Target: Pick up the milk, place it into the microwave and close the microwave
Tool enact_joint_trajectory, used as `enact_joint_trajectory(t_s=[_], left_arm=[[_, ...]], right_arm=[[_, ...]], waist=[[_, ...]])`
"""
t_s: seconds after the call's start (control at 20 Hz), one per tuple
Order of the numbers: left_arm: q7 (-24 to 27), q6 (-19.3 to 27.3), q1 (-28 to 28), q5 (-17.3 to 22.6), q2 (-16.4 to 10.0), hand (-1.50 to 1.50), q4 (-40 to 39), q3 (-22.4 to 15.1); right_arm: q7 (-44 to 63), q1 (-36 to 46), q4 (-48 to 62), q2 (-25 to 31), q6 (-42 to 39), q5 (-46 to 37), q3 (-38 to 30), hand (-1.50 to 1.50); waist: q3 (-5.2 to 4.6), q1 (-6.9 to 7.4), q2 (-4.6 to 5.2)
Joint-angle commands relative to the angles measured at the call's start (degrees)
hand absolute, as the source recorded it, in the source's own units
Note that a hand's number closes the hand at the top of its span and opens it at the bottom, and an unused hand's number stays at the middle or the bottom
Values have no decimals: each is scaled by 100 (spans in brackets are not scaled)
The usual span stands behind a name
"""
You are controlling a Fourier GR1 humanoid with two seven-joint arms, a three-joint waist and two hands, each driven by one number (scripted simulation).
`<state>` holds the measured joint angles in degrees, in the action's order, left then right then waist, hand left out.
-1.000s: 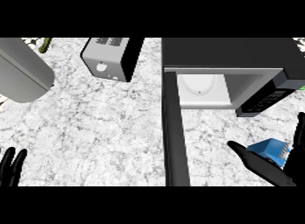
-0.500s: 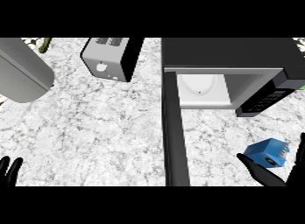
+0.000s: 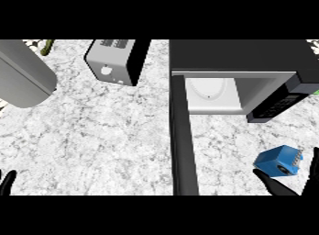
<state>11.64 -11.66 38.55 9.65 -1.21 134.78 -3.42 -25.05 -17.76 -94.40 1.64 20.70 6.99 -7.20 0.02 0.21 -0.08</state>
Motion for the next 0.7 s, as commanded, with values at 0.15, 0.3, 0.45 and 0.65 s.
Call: enact_joint_trajectory(t_s=[0.15, 0.3, 0.45, 0.65], left_arm=[[-48, -106, 75, -115, 100, -150, 142, -5], [271, -125, 495, -241, 117, -150, 164, -301], [-2, -69, 350, -111, 119, -150, 338, -136], [445, -522, 463, 230, 29, -150, -203, 284]], right_arm=[[-846, 42, 791, 32, -394, 120, -272, -150], [-1050, 306, 1170, -58, -275, -63, -215, -150], [-902, 746, 1558, 174, -343, 146, -554, -150], [-982, 820, 1999, 225, -120, 177, -862, -150]], waist=[[-1, 3, -1], [-1, 26, -4], [-1, 21, 1], [-3, 34, -1]])
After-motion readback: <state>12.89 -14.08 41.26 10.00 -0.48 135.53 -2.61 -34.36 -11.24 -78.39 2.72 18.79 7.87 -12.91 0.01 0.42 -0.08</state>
